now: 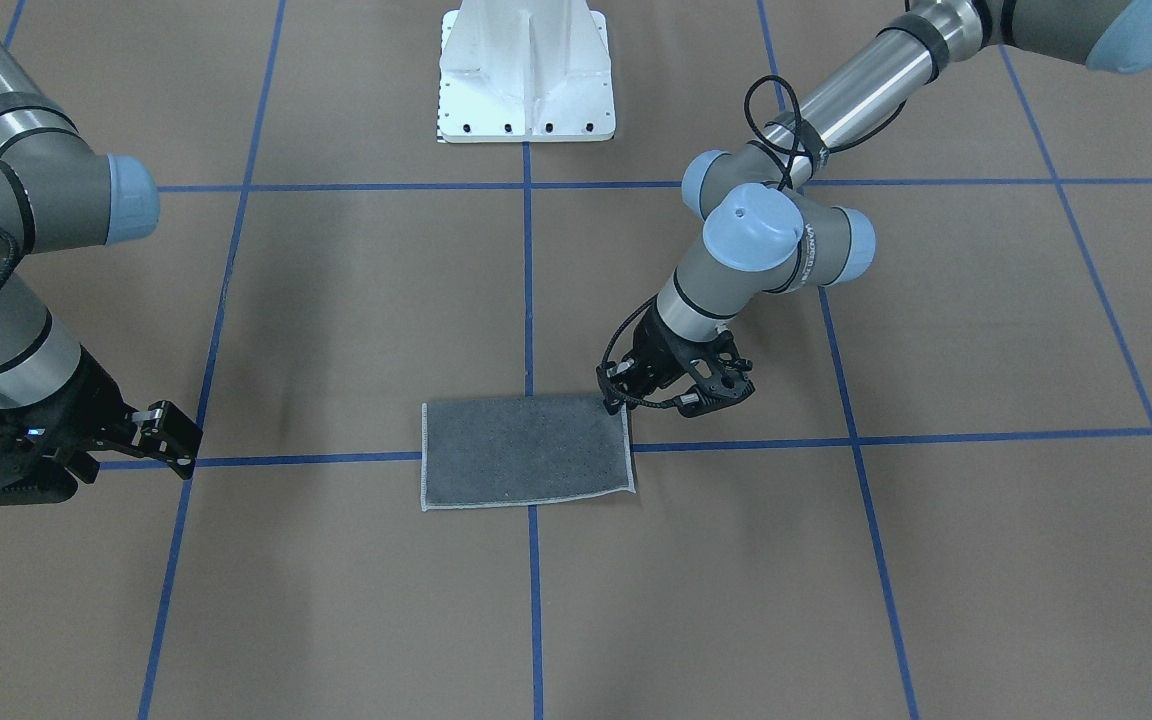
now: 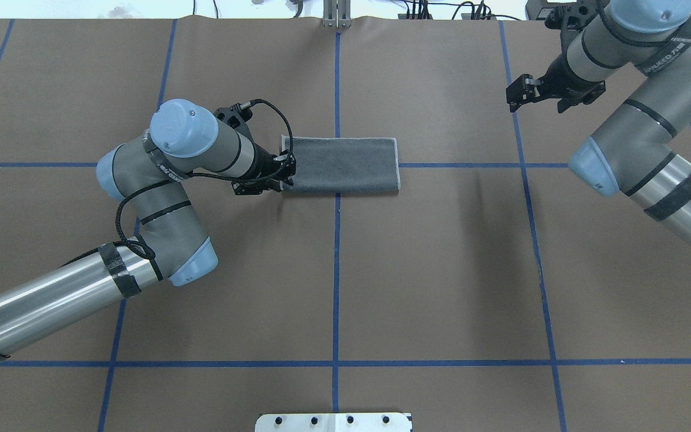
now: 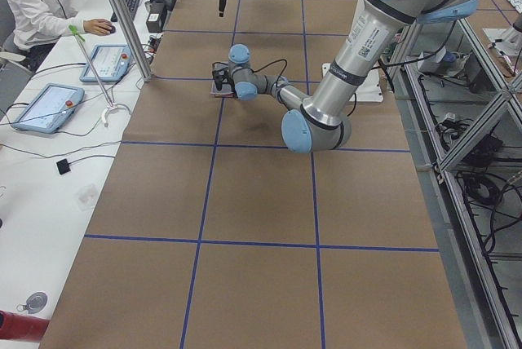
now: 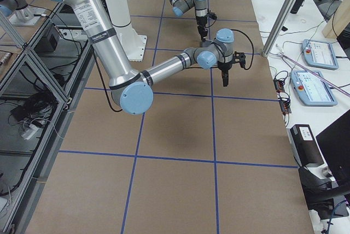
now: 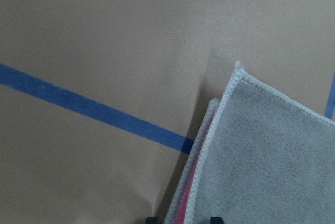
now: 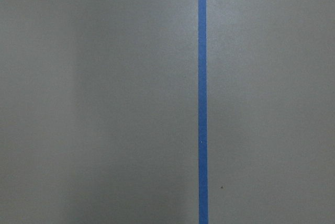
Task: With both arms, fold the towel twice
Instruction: 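Hold the grey strip end closed in the left gripper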
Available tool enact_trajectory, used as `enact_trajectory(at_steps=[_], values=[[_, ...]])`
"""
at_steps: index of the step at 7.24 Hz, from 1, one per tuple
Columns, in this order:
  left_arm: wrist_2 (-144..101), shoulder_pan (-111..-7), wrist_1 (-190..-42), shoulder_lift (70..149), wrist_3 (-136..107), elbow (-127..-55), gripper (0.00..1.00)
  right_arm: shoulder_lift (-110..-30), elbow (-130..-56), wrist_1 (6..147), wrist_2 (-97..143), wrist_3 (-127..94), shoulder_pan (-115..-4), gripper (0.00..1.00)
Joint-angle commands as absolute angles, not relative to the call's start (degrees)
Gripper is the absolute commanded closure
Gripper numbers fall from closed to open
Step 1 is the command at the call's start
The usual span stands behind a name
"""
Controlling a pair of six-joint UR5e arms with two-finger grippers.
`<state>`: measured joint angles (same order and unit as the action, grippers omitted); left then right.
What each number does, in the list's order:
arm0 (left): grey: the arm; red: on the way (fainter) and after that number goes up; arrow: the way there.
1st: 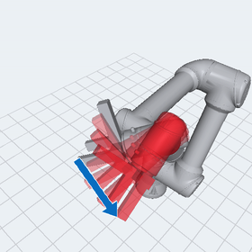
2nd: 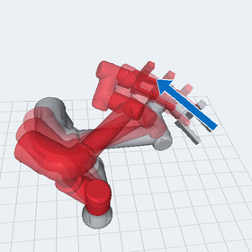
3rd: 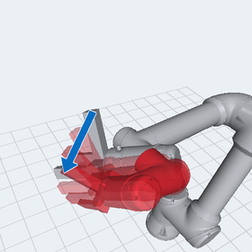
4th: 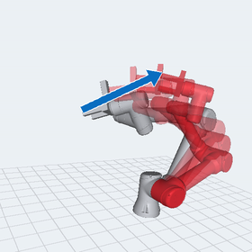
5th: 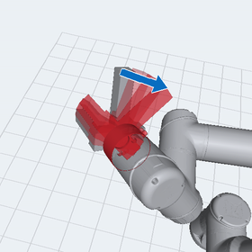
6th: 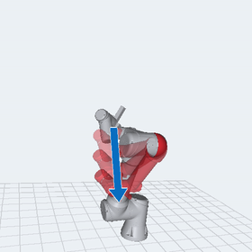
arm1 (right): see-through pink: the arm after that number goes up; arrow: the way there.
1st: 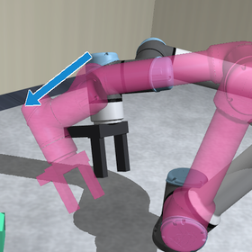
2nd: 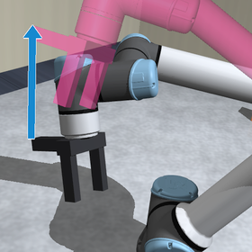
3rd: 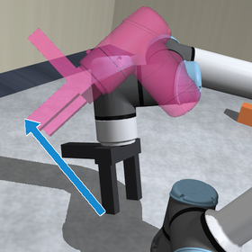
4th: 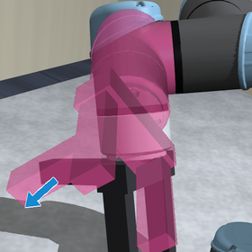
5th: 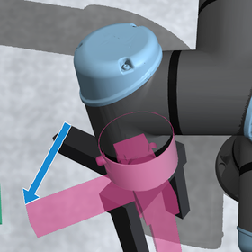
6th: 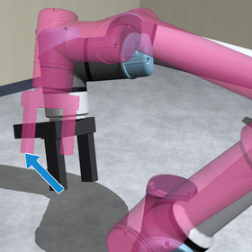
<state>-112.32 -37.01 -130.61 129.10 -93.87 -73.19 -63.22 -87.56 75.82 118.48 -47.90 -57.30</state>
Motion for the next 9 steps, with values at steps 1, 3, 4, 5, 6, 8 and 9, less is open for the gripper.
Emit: enact_trajectory(at_steps=[1, 3, 4, 5, 6, 8, 9], values=[[-112.41, -37.09, -130.61, 129.02, -93.69, -73.21, 0.68, -63.28, -87.80, 75.85, 118.48, -47.90, -57.30, 0.00], [-112.41, -37.09, -130.61, 129.02, -93.69, -73.30, 0.68, -63.28, -87.89, 75.85, 118.48, -47.99, -57.30, 0.00], [-112.41, -37.09, -130.61, 129.02, -93.69, -73.30, 0.68, -63.28, -87.89, 75.76, 118.48, -47.99, -57.30, 0.00], [-112.59, -37.09, -130.61, 129.02, -93.69, -73.30, 0.69, -63.28, -87.89, 75.76, 118.48, -47.99, -57.30, 0.00], [-112.59, -37.09, -130.61, 129.02, -93.69, -73.30, 0.73, -63.28, -87.89, 75.76, 118.48, -47.99, -57.30, 0.00], [-112.67, -37.09, -130.61, 129.02, -93.60, -73.39, 0.74, -63.28, -87.98, 75.76, 118.48, -47.99, -57.30, 0.00], [-112.68, -37.18, -130.61, 129.02, -93.69, -73.48, 0.74, -63.28, -87.98, 75.76, 118.48, -47.99, -57.30, 0.00]])
